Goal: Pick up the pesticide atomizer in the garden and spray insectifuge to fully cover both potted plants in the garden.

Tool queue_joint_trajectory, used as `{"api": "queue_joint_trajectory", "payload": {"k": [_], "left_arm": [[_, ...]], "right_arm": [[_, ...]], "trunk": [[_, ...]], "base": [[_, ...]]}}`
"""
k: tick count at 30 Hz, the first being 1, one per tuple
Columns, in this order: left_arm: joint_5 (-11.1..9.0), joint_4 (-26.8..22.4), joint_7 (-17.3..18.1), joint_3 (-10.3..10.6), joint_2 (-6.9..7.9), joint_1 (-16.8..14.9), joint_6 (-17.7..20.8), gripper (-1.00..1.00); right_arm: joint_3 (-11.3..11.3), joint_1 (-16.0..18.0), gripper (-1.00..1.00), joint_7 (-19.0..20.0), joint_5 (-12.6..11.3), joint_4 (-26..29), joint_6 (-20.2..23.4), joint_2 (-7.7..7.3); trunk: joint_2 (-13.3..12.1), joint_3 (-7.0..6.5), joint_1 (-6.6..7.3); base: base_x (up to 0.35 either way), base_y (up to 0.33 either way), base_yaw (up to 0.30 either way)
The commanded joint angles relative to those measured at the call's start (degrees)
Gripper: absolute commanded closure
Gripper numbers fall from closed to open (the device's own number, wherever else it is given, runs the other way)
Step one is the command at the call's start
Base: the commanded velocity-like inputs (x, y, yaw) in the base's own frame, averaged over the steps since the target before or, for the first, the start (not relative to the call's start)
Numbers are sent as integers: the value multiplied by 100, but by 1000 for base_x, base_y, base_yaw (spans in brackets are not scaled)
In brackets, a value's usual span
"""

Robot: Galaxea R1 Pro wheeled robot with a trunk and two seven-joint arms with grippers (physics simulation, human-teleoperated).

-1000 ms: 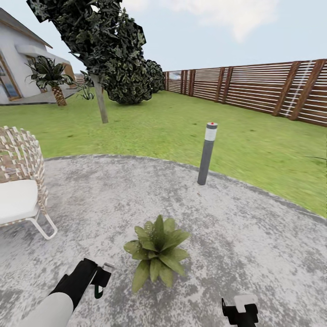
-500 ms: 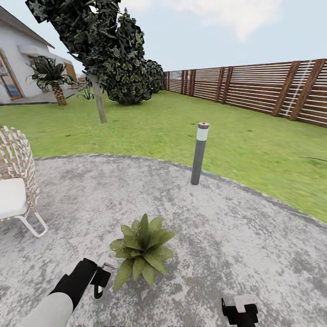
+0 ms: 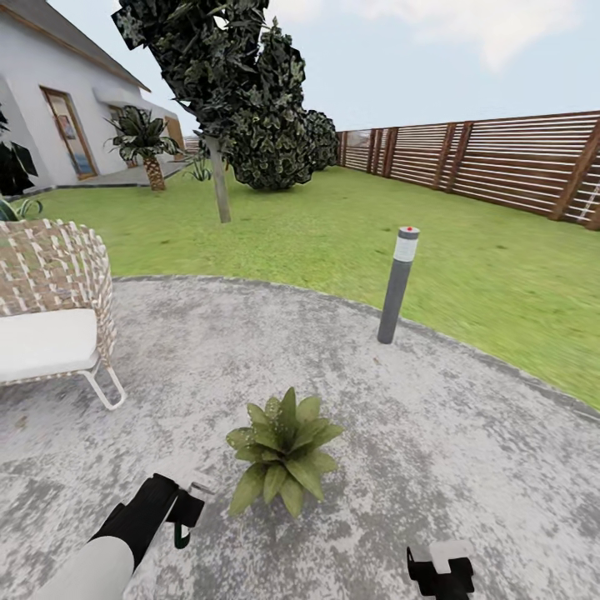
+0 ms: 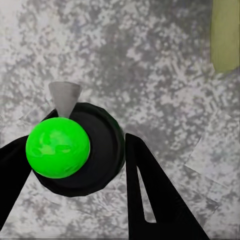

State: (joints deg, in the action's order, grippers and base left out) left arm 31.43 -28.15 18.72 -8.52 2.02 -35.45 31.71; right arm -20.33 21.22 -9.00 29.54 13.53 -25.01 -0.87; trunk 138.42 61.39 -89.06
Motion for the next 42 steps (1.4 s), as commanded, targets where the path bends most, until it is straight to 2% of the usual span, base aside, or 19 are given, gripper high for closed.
{"api": "queue_joint_trajectory", "payload": {"k": [1,4,6,9,11,13,17,19,21,23,24,27,30,42], "left_arm": [[65,-8,71,-23,-6,-2,12,100],[100,-13,384,19,-7,-28,28,100],[235,-101,929,257,43,-105,70,100],[377,-543,1292,516,63,-149,154,100],[579,-955,1630,685,74,-154,608,100],[790,-1278,1905,775,76,-155,826,100],[1274,-1576,2572,838,50,-155,933,100],[1457,-1596,2734,847,27,-155,939,100],[1569,-1597,2915,853,41,-155,942,100],[1667,-1585,3311,893,75,-162,942,100],[1742,-1591,3375,900,78,-161,942,100],[2201,-1603,3481,911,57,-122,948,100],[2425,-1598,3502,919,36,-94,951,100],[2464,-1606,3507,861,41,-117,960,100]], "right_arm": [[-32,5,-100,-23,61,-9,-21,1],[-32,5,-100,-23,61,-9,-21,0],[-32,5,-100,-23,62,-9,-21,-1],[-32,5,-100,-23,61,-9,-21,-1],[-32,5,-100,-23,61,-9,-21,-1],[-32,5,-100,-23,61,-9,-21,-1],[-32,5,-100,-23,61,-9,-21,-1],[-32,5,-100,-23,61,-9,-21,-1],[-32,5,-100,-23,61,-9,-21,-1],[-32,5,-100,-23,67,-9,-21,-1],[-32,5,-100,-23,67,-9,-21,-1],[-32,5,-100,-23,69,-9,-21,-1],[-32,5,-100,-23,70,-7,-21,-1],[-32,5,-100,-23,69,-8,-21,7]], "trunk": [[2,5,1],[2,5,1],[2,5,1],[2,5,1],[2,5,1],[2,5,1],[2,5,1],[2,5,1],[2,5,1],[2,5,1],[2,5,1],[2,5,1],[2,5,1],[2,5,1]], "base": [[0,0,68],[0,0,26],[0,0,3],[0,0,0],[0,0,0],[0,0,0],[0,0,0],[0,0,0],[0,0,0],[0,0,0],[0,0,0],[0,0,0],[0,0,0],[99,-153,7]]}}
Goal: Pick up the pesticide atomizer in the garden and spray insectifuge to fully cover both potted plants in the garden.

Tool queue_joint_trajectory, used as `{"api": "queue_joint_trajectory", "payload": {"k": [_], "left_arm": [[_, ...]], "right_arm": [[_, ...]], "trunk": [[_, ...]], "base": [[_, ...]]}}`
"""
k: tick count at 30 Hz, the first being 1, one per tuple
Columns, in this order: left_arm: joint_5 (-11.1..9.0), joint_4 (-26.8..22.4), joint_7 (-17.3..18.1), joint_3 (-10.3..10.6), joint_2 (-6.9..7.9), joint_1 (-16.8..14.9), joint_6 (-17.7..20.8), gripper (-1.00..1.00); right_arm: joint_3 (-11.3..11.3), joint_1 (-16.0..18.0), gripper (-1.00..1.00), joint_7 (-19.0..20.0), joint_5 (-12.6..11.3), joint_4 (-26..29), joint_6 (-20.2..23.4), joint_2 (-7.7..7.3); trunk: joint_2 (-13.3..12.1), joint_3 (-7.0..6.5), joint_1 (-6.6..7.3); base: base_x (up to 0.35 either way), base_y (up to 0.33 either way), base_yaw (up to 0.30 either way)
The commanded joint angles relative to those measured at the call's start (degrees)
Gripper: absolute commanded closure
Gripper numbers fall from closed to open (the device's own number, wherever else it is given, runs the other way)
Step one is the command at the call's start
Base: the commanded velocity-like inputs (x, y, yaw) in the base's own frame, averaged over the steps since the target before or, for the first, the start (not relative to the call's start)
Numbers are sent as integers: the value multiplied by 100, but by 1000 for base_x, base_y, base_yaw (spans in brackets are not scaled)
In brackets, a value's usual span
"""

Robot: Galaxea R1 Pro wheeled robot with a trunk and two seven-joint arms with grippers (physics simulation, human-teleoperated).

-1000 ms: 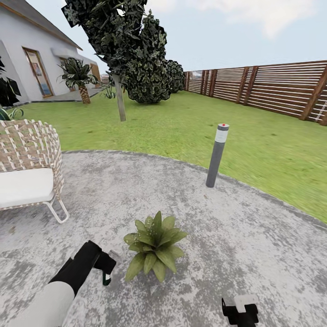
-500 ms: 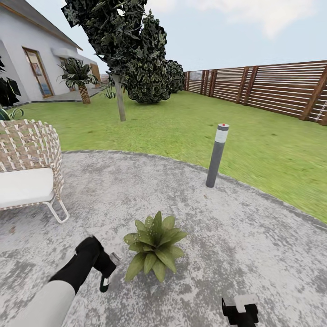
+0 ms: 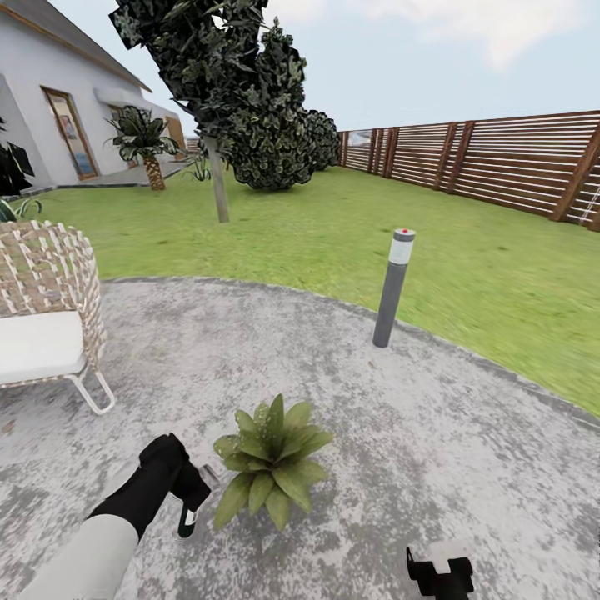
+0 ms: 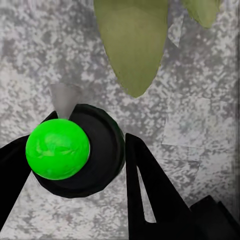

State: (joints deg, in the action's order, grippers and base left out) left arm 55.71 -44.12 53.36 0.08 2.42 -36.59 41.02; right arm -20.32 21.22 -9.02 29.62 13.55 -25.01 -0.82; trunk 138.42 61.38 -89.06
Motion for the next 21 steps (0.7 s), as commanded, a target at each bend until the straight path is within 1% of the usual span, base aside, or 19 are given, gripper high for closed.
{"api": "queue_joint_trajectory", "payload": {"k": [1,7,12,16,21], "left_arm": [[36,-9,43,1,4,-4,29,100],[39,-10,43,1,10,-19,36,100],[45,-11,43,1,1,-24,37,100],[45,-10,43,1,-16,-19,37,100],[45,-9,43,-14,-43,-3,35,100]], "right_arm": [[-33,5,-100,-21,61,-10,-21,2],[-33,5,-100,-21,61,-10,-21,3],[-33,5,-100,-21,61,-10,-21,3],[-33,5,-100,-21,54,-10,-21,3],[-33,5,-100,-21,52,-10,-21,3]], "trunk": [[2,5,1],[2,5,1],[2,-2,1],[2,-3,1],[2,-3,1]], "base": [[-65,-256,168],[-200,-204,254],[-52,-36,261],[46,-63,49],[143,-213,17]]}}
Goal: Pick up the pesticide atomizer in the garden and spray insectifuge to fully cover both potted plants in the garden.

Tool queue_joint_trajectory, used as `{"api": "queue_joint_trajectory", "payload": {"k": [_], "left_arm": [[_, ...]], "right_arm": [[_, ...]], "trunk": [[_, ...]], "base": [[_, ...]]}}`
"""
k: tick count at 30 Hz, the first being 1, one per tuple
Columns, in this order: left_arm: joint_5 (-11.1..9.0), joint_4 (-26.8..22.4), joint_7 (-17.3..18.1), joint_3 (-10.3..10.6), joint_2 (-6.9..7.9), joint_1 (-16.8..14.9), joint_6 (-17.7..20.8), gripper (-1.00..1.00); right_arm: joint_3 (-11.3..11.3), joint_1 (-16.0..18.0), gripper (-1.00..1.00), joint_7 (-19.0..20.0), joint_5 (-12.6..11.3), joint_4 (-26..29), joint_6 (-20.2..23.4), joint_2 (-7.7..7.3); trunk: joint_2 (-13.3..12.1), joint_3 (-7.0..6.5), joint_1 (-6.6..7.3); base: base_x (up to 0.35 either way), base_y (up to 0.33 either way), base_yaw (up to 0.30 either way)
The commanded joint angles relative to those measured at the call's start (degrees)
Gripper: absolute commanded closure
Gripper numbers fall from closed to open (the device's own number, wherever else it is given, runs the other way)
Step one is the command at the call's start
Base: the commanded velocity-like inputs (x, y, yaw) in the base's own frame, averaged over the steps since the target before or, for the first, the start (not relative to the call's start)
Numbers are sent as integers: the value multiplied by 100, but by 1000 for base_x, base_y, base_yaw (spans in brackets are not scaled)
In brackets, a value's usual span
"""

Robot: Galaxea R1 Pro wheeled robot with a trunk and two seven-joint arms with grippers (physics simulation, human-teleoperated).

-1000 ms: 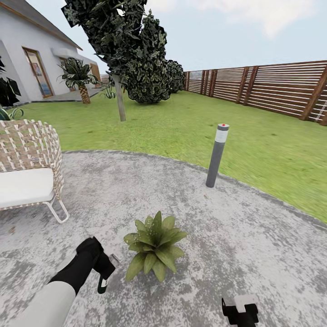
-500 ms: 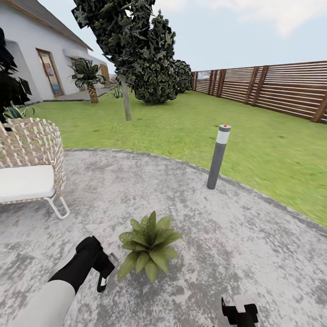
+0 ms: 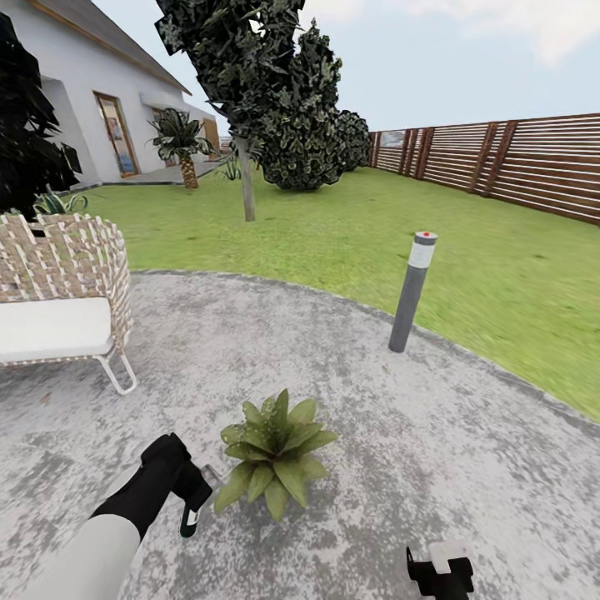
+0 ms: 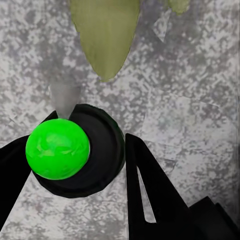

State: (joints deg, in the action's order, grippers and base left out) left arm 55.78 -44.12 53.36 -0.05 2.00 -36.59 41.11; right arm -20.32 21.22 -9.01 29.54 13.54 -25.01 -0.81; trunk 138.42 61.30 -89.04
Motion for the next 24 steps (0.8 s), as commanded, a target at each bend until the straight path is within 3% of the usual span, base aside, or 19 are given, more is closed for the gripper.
{"api": "queue_joint_trajectory", "payload": {"k": [1,8,24], "left_arm": [[38,-9,38,-5,-2,0,24,100],[38,14,27,2,20,23,20,100],[21,96,11,16,42,76,2,100]], "right_arm": [[-33,5,-100,-22,61,-10,-21,2],[-33,5,-100,-22,61,-10,-21,10],[-33,5,-100,-22,61,-10,-21,16]], "trunk": [[2,4,0],[2,-19,0],[2,35,0]], "base": [[152,-229,109],[146,-211,220],[7,-6,79]]}}
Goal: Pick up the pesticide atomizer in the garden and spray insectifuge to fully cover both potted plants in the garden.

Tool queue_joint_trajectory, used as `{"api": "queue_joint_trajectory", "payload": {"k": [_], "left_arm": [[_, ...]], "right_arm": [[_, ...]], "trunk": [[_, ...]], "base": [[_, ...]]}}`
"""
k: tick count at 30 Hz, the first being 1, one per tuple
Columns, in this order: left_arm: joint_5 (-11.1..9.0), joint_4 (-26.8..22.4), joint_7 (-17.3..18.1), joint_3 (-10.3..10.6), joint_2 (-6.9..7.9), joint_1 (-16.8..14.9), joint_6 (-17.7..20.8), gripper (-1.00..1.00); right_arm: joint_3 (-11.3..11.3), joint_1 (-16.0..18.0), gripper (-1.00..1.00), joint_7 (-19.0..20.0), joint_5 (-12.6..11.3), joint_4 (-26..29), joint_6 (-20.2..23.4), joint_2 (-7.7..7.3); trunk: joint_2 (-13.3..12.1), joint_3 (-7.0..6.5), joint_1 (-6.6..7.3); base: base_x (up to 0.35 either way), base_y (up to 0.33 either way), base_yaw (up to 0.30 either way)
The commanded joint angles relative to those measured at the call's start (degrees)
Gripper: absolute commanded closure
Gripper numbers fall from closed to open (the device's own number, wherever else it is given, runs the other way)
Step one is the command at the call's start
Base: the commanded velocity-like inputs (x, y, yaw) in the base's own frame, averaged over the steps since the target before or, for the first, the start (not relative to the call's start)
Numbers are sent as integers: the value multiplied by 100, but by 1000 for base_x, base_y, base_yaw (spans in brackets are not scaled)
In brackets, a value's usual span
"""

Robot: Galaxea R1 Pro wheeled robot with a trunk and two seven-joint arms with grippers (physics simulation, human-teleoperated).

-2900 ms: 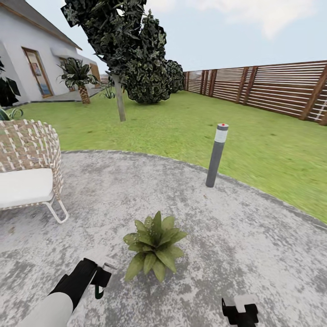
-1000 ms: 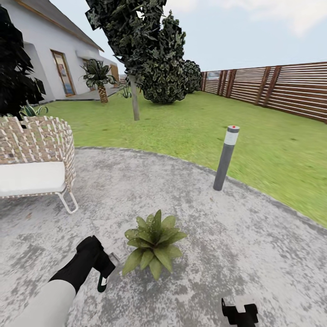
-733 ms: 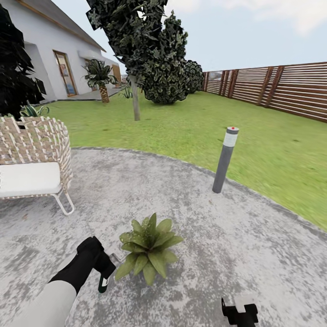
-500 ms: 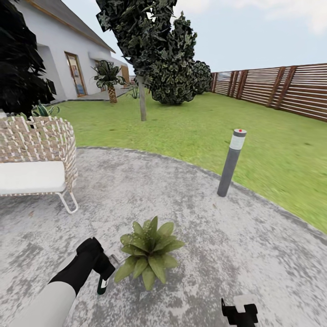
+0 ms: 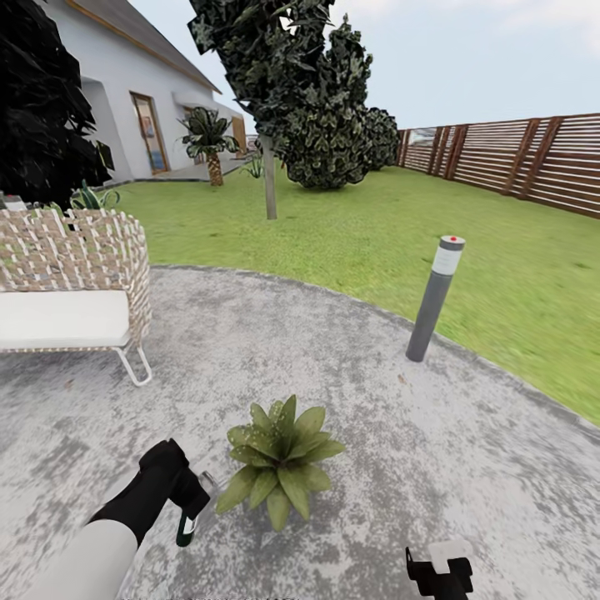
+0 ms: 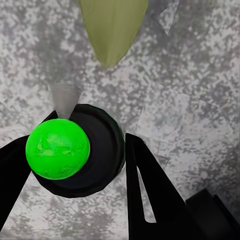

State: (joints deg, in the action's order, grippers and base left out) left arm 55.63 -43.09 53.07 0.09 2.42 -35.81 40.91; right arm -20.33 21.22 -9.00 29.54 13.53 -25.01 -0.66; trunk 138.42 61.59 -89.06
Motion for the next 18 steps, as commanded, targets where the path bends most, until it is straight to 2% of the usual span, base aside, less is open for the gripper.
{"api": "queue_joint_trajectory", "payload": {"k": [1,9,15,18], "left_arm": [[36,-7,42,-3,1,0,22,100],[50,-13,39,-1,-10,122,15,100],[53,-15,37,-18,24,152,22,100],[52,-15,37,-24,30,153,22,100]], "right_arm": [[-32,5,-100,-23,61,-8,-21,1],[-32,5,-100,-23,64,-8,-21,-4],[-32,5,-100,-19,77,-8,-21,-18],[-32,5,-100,-23,78,-8,-21,-20]], "trunk": [[2,12,1],[2,22,1],[2,22,1],[2,22,1]], "base": [[0,0,129],[0,-9,26],[-2,-218,0],[-199,-206,0]]}}
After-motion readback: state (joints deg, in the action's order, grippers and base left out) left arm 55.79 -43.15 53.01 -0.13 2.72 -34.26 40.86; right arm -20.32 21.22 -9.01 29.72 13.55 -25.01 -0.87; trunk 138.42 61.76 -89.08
